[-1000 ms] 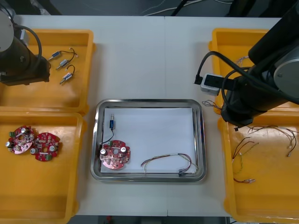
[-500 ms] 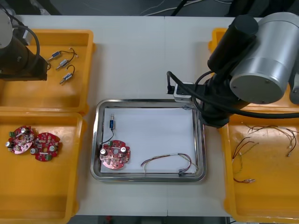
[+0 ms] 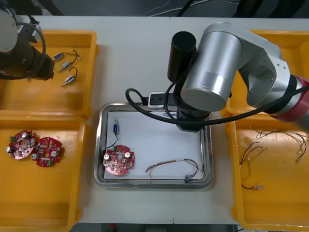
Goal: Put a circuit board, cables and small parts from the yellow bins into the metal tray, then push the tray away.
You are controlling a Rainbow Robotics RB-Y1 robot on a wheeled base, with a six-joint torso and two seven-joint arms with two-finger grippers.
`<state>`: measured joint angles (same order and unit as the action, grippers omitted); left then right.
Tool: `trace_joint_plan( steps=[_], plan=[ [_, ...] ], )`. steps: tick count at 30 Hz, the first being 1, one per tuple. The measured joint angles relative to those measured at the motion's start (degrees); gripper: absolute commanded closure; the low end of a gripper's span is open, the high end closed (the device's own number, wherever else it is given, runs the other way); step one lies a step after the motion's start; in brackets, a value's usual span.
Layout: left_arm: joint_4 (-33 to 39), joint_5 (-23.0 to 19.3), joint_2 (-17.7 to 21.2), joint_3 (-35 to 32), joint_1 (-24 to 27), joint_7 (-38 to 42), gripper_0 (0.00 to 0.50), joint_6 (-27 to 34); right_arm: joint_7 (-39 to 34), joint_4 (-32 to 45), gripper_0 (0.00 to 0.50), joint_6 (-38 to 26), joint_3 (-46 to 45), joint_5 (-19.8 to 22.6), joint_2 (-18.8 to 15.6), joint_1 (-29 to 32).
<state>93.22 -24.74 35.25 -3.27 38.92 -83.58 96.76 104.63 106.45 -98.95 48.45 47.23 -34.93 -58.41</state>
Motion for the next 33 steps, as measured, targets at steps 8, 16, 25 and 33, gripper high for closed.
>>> trace_joint_plan(
  steps=[8, 16, 25, 33],
  plan=[
    [-0.10, 0.00, -1.36, 2.41, -0.02, 0.00, 0.000, -4.48, 0.00, -3.31, 0.500, 0.10, 1.41, -0.76, 3.43, -0.66],
    [-1.52, -0.62, -2.17, 4.69, -0.21, -0.03, 0.000, -11.52, 0.11, -5.63, 0.500, 2.63, 4.15, -1.74, 3.67, -0.67],
    [-8.63, -2.14, -2.19, 5.14, -0.21, -6.08, 0.000, -19.55, 1.28, -11.64, 0.500, 4.66, 4.23, -1.76, 5.37, -0.67],
    [-9.77, -2.23, -2.20, 5.49, -0.21, -13.06, 0.000, -20.78, 4.74, -13.30, 0.430, 4.70, 4.23, -1.85, 6.43, -0.67]
  ],
)
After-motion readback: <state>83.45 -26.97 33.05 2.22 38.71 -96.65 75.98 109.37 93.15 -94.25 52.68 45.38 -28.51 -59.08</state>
